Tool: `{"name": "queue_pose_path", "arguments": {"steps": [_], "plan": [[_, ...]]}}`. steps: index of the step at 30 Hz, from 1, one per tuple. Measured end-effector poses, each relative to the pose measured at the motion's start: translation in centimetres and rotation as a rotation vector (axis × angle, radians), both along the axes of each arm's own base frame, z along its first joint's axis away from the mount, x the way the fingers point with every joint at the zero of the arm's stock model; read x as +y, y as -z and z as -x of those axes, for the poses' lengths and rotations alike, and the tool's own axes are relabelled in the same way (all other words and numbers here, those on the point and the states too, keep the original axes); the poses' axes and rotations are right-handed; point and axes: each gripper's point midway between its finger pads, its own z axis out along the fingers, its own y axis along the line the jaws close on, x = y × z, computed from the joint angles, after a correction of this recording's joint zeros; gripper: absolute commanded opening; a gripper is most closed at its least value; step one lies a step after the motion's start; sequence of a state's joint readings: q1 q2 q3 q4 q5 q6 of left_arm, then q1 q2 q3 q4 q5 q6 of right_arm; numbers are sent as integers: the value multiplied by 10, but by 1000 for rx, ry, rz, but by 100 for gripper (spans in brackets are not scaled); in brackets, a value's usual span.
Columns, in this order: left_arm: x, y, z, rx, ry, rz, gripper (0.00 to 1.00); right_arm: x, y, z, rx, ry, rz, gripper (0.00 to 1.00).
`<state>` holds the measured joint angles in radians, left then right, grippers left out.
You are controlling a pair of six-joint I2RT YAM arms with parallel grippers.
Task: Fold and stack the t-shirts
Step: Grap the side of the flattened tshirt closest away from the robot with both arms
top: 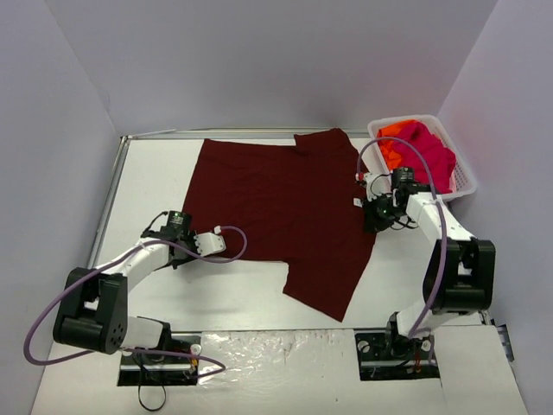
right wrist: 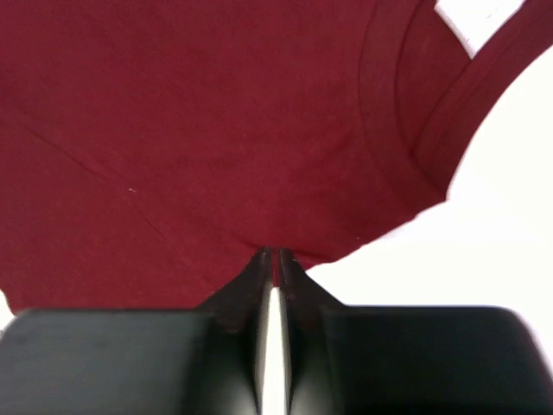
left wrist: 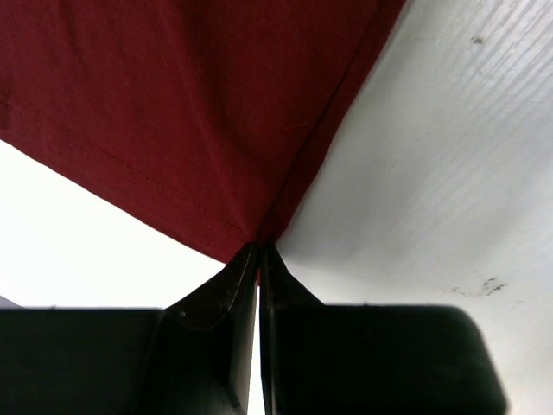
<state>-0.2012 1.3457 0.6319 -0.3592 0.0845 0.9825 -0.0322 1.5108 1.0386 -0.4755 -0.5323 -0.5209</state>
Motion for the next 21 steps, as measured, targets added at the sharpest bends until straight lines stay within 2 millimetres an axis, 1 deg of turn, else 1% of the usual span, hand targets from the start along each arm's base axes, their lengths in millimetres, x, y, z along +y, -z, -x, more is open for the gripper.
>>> {"name": "queue_pose_path", "arguments": {"steps": [4,6,10,12,14,18,21], "plan": [[-3,-3,2,-3,-22,26,2,-6,32,4,112,-3,32,0],[-3,-6,3,-9,-39,39,2,-8,44,9,157,-15,46,0],[-4,-12,4,-28,-70,57,2,-10,54,16,209,-44,65,0],[-5,-14,4,-37,-88,68,3,-11,57,16,221,-59,77,0],[-5,-16,4,-41,-105,77,2,-13,61,12,238,-69,88,0],[-6,-16,5,-38,-137,92,2,-15,75,-3,278,-84,106,0],[-7,-20,3,-44,-160,103,2,-15,75,-20,292,-87,109,0]]}}
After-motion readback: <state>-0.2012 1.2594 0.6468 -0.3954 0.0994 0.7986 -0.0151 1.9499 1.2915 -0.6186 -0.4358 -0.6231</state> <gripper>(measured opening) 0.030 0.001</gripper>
